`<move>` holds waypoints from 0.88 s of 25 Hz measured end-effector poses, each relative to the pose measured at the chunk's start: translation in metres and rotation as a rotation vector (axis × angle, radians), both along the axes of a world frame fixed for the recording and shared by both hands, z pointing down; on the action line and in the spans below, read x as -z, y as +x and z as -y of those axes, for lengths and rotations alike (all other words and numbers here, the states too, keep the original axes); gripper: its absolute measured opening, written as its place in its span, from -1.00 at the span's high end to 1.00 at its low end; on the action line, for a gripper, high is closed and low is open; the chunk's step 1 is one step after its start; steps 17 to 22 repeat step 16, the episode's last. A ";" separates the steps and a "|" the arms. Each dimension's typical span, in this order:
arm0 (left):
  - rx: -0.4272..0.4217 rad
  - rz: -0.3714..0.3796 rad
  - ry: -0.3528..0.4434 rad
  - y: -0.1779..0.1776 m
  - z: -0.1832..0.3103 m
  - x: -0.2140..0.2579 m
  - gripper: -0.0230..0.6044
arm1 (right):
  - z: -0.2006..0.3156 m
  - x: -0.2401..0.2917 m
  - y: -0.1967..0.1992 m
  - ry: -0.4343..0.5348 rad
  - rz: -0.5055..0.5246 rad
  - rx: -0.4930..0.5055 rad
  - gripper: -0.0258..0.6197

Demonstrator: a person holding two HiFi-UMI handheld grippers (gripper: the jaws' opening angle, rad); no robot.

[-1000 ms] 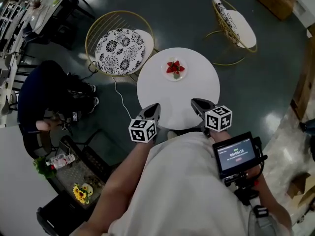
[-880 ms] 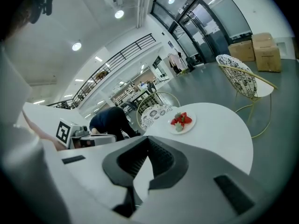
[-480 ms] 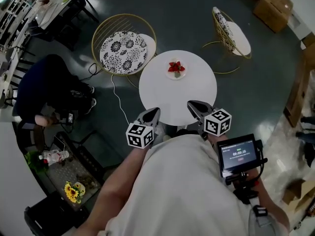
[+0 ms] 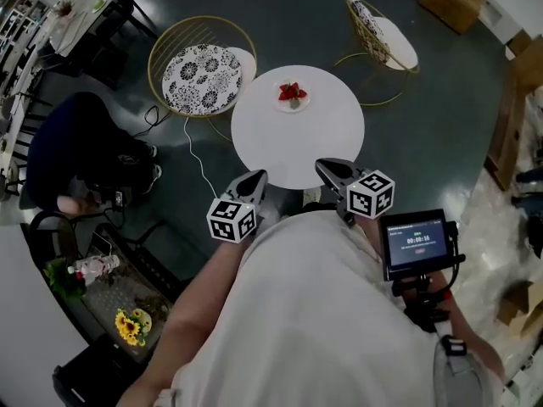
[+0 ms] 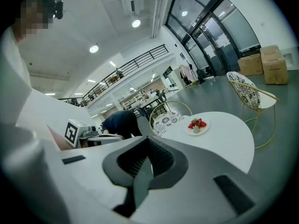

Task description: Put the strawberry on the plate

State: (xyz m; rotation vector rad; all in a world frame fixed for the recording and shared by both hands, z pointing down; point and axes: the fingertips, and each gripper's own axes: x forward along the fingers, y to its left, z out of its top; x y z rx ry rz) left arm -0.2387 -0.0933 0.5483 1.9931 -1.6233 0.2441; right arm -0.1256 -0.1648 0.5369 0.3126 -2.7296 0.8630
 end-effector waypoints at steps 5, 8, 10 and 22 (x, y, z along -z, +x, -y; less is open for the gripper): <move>-0.013 -0.003 -0.005 0.007 -0.011 -0.003 0.90 | -0.012 0.000 0.008 -0.001 -0.011 -0.011 0.90; -0.031 -0.007 -0.007 0.015 -0.014 -0.004 0.90 | -0.015 0.003 0.013 0.000 -0.015 -0.023 0.90; -0.045 -0.008 -0.009 0.020 -0.013 -0.004 0.90 | -0.017 0.004 0.016 0.001 -0.016 -0.028 0.90; -0.066 -0.001 -0.016 0.029 -0.009 -0.004 0.90 | -0.014 0.006 0.019 -0.004 -0.018 -0.027 0.90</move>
